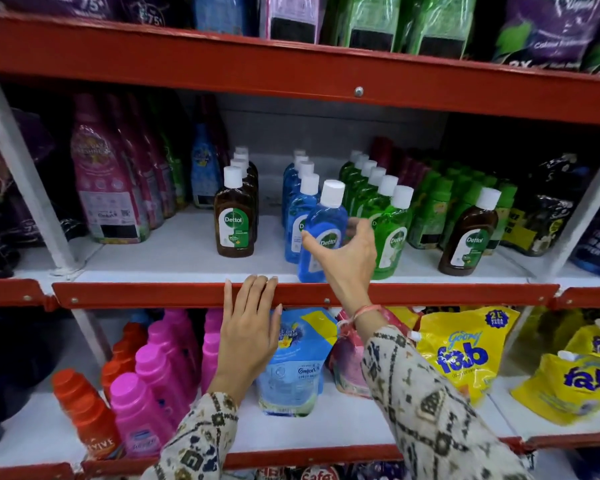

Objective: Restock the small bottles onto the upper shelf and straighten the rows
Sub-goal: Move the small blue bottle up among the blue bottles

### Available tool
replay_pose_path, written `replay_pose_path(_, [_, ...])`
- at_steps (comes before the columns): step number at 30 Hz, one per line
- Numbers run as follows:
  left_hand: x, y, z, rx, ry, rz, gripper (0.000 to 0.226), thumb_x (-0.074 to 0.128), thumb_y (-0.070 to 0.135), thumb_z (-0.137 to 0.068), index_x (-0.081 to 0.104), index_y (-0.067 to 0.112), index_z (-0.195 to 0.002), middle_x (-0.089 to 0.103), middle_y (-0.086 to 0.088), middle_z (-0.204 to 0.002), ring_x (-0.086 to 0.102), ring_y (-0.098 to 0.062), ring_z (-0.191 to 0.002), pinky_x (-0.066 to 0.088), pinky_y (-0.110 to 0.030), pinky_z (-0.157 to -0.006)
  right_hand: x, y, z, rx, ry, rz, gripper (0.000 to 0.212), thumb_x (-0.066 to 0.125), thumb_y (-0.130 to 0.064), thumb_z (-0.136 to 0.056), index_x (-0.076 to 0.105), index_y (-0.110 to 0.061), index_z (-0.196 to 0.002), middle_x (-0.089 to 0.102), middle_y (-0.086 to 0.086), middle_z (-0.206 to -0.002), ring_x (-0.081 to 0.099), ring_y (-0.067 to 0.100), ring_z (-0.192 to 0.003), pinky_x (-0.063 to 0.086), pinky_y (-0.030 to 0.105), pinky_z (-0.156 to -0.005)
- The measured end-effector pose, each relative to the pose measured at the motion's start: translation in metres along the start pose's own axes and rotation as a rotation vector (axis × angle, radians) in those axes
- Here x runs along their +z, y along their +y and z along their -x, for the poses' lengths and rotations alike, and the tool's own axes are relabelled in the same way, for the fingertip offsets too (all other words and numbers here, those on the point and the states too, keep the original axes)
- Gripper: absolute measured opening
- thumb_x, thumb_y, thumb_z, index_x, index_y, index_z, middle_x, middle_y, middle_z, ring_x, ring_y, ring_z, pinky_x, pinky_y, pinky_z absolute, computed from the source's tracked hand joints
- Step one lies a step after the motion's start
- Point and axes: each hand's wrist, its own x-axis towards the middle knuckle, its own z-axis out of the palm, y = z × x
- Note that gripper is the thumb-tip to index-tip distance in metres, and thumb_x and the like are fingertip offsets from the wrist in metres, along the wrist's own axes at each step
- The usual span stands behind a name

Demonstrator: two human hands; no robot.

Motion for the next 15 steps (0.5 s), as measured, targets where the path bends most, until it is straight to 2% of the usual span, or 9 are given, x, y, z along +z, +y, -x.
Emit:
replay_pose_path(7, [-0.001,-0.001,-0.001,-0.006,-0.039,0.014,0.049,0.035,0.037,-0.099,0.047,0.013,-0.139,0.054,-0.008,-0.138,0.042,-0.024,-0.135,0.017,-0.054,-0.120,0.010,0.015,-0.007,0.006,-0.098,0.077,0.073,0.082,-0.054,-0.066,0.053,-0.008,-0.114,0.058,0.009,-0.112,0.054,0.022,-0.101,0.048,0.036,-0.087])
replay_pose_path(11, [-0.002,0.002,-0.001,-0.017,-0.038,0.005,0.051,0.029,0.040,-0.100,0.048,0.012,-0.138,0.055,-0.009,-0.137,0.043,-0.025,-0.135,0.018,-0.055,-0.119,0.010,0.016,-0.007,0.008,-0.133,0.080,0.072,0.080,-0.053,-0.070,0.051,-0.006,-0.117,0.055,0.010,-0.115,0.047,0.016,-0.099,0.041,0.028,-0.085])
replay_pose_path(15, [0.000,0.003,-0.001,-0.043,-0.025,-0.015,0.050,0.032,0.041,-0.100,0.051,0.011,-0.135,0.058,-0.008,-0.133,0.046,-0.026,-0.132,0.021,-0.055,-0.119,0.000,0.020,0.000,0.002,-0.221,0.054,0.077,0.075,-0.051,-0.077,0.045,-0.010,-0.136,0.053,0.009,-0.134,0.052,0.024,-0.123,0.045,0.035,-0.101])
